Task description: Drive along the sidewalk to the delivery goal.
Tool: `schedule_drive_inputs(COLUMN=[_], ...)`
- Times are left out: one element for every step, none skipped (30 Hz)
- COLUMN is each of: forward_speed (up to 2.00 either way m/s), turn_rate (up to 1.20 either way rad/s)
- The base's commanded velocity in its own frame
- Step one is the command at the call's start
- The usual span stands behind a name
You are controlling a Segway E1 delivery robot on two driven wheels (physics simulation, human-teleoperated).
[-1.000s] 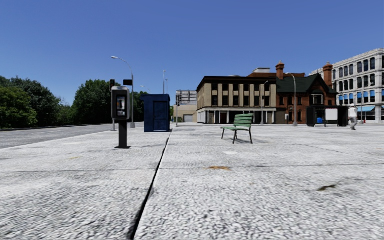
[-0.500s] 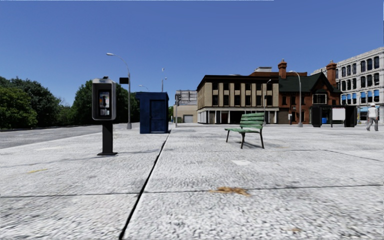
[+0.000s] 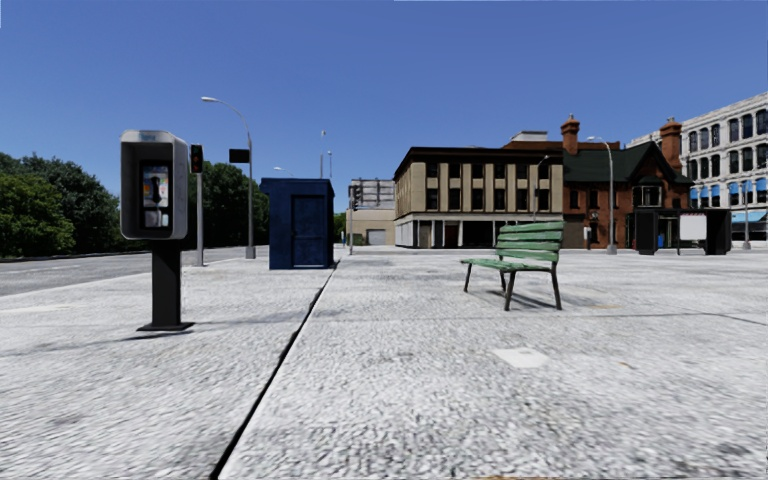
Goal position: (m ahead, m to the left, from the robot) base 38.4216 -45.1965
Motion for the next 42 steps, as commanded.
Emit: schedule_drive_inputs(forward_speed=[2.00,2.00,2.00,2.00,2.00,2.00,2.00,2.00,2.00,2.00,2.00,2.00,2.00,2.00,2.00,2.00,2.00,2.00,2.00,2.00,2.00,2.00,2.00,2.00,2.00,2.00,2.00,2.00,2.00,2.00,2.00,2.00,2.00,2.00,2.00,2.00,2.00,2.00,2.00,2.00,2.00,2.00], turn_rate=[0.00,0.00,0.00,0.00,0.00,0.00,0.00,0.00,0.00,0.00,0.00,0.00,0.00,0.00,0.00,0.00,0.00,0.00,0.00,0.00,0.00,0.00,0.00,0.00,0.00,0.00,0.00,0.00,0.00,0.00,0.00,0.00,0.00,0.00,0.00,0.00,0.00,0.00,0.00,0.00,0.00,0.00])
